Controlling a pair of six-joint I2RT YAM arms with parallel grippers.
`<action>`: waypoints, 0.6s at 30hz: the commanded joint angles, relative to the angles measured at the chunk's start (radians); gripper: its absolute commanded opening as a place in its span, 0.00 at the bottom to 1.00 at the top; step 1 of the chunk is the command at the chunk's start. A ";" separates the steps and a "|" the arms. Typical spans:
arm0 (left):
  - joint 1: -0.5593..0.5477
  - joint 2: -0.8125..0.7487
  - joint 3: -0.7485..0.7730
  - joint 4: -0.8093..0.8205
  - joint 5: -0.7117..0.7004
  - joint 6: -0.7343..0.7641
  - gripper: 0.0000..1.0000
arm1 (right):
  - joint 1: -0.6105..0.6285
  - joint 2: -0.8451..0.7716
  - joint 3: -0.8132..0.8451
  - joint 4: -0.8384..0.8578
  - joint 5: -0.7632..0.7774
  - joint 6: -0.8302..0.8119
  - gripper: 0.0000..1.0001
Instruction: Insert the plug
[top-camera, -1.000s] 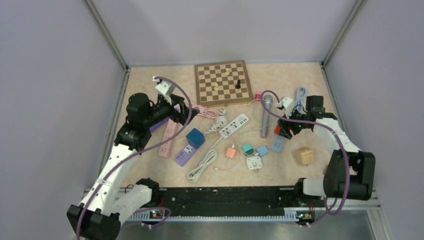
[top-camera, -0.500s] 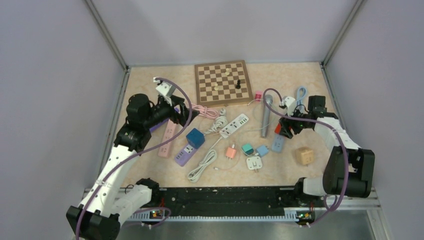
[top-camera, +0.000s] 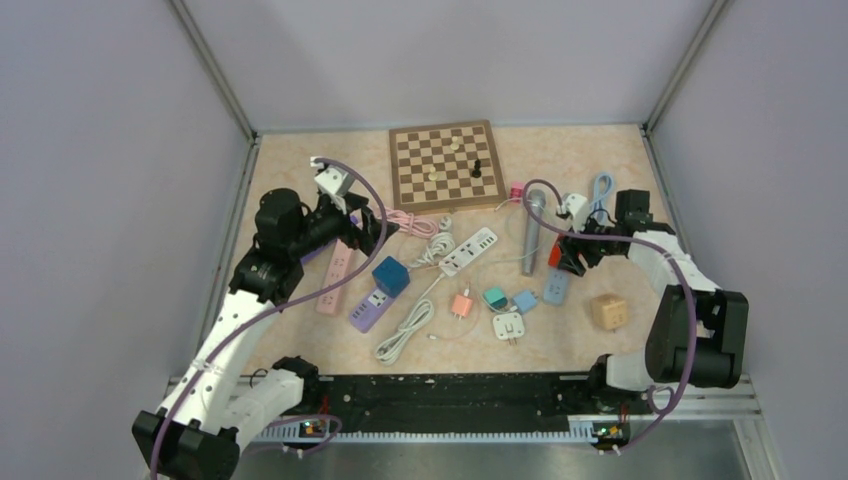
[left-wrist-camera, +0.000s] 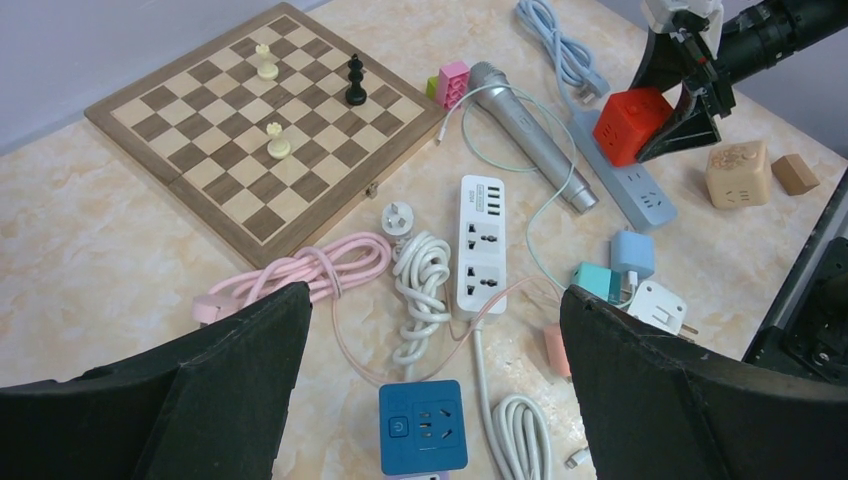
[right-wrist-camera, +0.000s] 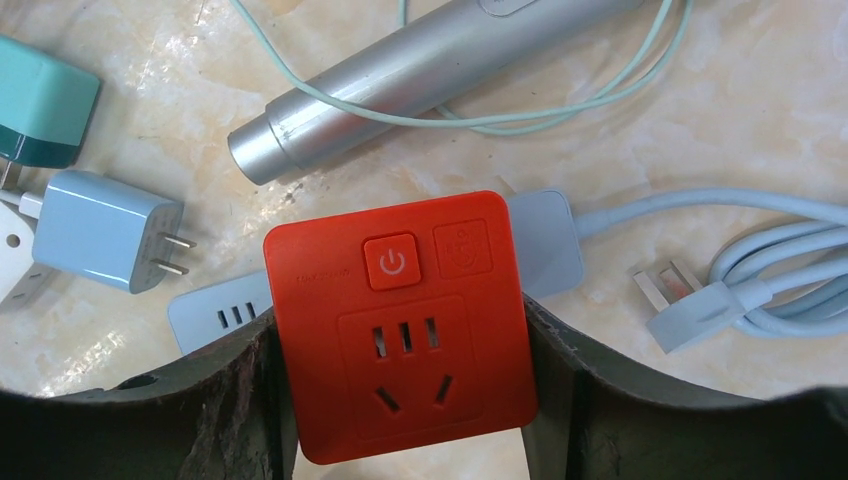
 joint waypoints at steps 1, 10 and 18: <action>-0.006 -0.025 -0.017 0.025 -0.017 0.021 0.99 | -0.002 0.049 -0.076 -0.054 0.123 -0.072 0.00; -0.008 -0.037 -0.035 0.030 -0.027 0.022 0.99 | -0.024 0.037 -0.173 -0.026 0.142 -0.060 0.00; -0.008 -0.029 -0.054 0.069 -0.014 0.000 0.99 | -0.070 0.069 -0.069 -0.017 0.003 0.031 0.00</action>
